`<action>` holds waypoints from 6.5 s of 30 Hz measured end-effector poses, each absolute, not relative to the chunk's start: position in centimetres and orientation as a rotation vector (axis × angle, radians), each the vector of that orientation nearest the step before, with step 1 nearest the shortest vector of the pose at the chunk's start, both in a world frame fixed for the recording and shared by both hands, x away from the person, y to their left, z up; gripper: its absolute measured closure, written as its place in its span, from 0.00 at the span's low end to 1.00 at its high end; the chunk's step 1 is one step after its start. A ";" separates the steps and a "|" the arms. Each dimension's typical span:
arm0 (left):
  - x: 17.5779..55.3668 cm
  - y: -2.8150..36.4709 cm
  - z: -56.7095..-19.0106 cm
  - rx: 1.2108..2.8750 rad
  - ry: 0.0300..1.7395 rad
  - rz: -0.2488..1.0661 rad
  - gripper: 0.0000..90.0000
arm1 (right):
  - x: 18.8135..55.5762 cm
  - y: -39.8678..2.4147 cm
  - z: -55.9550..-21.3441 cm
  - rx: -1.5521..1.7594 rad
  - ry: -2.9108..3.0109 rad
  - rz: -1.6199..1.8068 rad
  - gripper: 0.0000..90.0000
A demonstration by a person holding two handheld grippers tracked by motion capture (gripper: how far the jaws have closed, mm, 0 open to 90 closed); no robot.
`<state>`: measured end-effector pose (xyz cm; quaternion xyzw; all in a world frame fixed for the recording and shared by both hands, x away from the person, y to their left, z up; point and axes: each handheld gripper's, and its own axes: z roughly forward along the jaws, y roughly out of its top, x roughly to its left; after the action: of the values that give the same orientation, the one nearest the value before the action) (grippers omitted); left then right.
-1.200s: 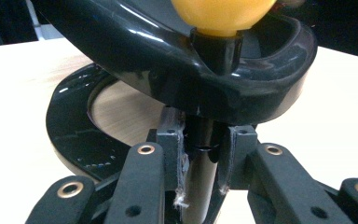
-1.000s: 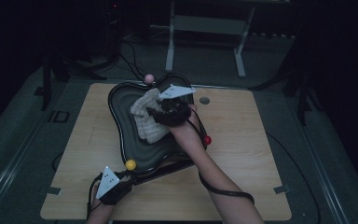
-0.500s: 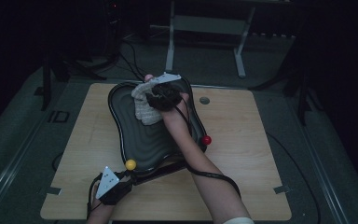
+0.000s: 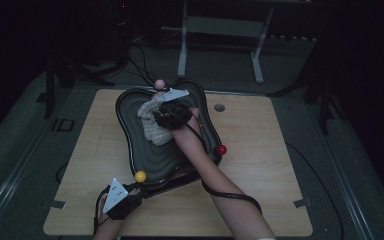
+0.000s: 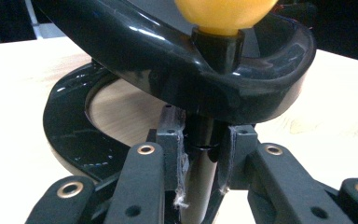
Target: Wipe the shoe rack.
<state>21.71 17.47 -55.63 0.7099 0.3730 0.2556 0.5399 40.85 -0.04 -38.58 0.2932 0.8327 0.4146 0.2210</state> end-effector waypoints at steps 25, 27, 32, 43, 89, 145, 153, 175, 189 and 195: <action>21.7 17.4 -55.6 1.684 0.892 0.603 0.81 | 35.6 -3.0 -41.9 0.669 2.381 1.132 0.67; 21.7 17.4 -55.6 1.685 0.893 0.604 0.81 | 35.1 -3.1 -42.1 0.661 2.386 1.126 0.67; 21.7 17.4 -55.6 1.686 0.893 0.605 0.81 | 34.1 -3.7 -42.7 0.635 2.405 1.123 0.67; 21.7 17.4 -55.6 1.690 0.890 0.609 0.81 | 32.1 -4.6 -43.7 0.597 2.441 1.105 0.67; 21.8 17.6 -55.6 1.676 0.907 0.572 0.80 | 40.4 0.4 -34.7 0.773 2.260 1.315 0.68; 21.7 17.5 -55.7 1.675 0.894 0.593 0.80 | 31.0 -2.9 -44.2 0.519 2.457 1.144 0.68; 21.8 17.6 -55.7 1.678 0.890 0.593 0.80 | 30.7 -3.6 -44.4 0.509 2.462 1.150 0.68; 21.8 17.6 -55.7 1.674 0.899 0.587 0.80 | 32.2 -6.5 -44.2 0.624 2.407 1.170 0.68; 21.8 17.6 -55.7 1.674 0.897 0.586 0.80 | 34.1 -3.8 -39.7 0.621 2.364 1.295 0.69; 21.8 17.6 -55.7 1.674 0.896 0.585 0.80 | 36.7 -1.0 -36.5 0.653 2.329 1.369 0.69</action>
<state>21.82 17.62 -55.65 0.7060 0.3780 0.2466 0.5457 36.74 -0.98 -36.52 0.2310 0.8242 0.4846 0.1803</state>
